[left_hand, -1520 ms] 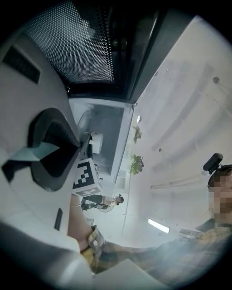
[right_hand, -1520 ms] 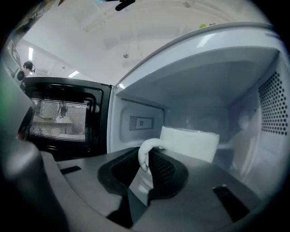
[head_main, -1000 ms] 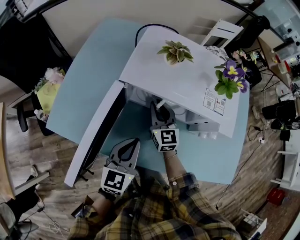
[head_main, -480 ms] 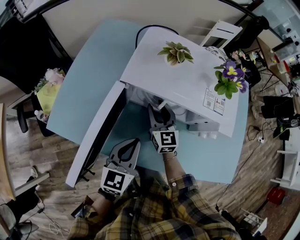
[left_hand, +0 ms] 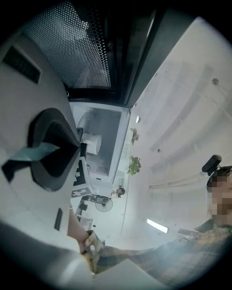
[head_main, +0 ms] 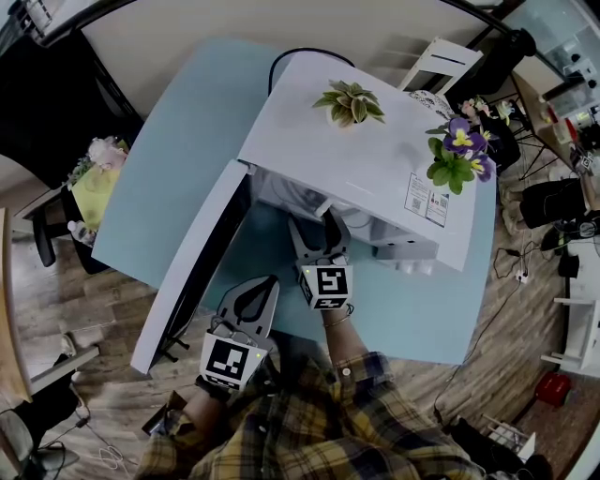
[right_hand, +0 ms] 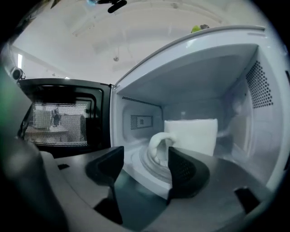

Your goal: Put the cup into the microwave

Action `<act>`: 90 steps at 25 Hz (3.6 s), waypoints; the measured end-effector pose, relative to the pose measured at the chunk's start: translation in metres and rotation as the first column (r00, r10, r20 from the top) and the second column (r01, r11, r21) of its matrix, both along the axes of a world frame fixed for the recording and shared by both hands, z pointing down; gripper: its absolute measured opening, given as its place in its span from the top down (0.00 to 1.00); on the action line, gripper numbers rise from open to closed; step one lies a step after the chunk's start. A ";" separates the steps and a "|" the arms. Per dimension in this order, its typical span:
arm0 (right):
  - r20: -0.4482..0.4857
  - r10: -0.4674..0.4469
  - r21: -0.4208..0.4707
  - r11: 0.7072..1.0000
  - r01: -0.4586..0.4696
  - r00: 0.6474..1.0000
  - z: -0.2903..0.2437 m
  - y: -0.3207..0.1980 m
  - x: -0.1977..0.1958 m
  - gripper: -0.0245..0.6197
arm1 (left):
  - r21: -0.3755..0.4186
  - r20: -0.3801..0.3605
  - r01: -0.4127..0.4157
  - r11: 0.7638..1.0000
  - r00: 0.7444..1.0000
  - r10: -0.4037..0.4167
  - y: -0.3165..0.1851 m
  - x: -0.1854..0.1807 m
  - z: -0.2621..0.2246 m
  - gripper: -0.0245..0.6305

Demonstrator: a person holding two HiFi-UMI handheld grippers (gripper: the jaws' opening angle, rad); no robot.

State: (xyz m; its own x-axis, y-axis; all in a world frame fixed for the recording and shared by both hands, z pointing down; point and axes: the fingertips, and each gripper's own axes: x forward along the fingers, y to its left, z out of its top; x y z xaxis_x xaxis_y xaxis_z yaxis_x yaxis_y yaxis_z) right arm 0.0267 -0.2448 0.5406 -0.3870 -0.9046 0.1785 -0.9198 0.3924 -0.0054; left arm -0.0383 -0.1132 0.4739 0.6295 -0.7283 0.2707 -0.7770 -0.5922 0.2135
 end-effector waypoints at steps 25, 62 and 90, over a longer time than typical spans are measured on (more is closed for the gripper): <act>0.029 -0.109 0.001 0.994 0.109 0.994 -0.073 0.056 0.030 0.52 | 0.111 -0.034 0.070 0.991 0.997 -0.067 -0.022 -0.011 -0.045 0.97; 0.160 -0.170 0.070 0.985 0.161 0.972 -0.206 0.118 0.086 0.96 | 0.220 -0.077 -0.054 0.974 0.994 0.073 -0.022 0.018 -0.127 0.97; 0.142 -0.103 0.037 0.994 0.098 0.984 -0.193 0.108 0.095 0.96 | 0.211 -0.068 -0.046 0.976 0.996 0.061 -0.024 0.007 -0.120 0.97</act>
State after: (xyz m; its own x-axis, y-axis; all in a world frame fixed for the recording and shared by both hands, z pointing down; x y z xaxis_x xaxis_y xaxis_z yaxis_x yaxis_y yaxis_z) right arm 0.1222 -0.1366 0.3477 -0.4959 -0.8639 0.0882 -0.8661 0.4847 -0.1219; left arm -0.0312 -0.1376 0.3540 0.6815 -0.7287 0.0675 -0.7299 -0.6700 0.1357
